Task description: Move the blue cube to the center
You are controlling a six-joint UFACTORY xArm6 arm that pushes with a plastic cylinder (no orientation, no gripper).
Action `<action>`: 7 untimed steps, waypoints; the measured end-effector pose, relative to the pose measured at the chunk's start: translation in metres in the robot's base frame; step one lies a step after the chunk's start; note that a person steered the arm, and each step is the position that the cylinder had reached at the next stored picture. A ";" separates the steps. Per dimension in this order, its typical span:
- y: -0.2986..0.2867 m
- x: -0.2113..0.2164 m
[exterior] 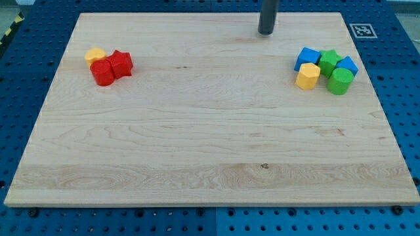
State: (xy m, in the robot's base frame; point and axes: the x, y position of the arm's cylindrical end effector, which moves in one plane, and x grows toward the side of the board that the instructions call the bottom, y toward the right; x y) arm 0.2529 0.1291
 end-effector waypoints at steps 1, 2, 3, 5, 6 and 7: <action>0.048 0.017; 0.102 0.041; 0.153 0.057; 0.172 0.096; 0.164 0.098; 0.149 0.104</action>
State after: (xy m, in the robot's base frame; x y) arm 0.3568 0.2785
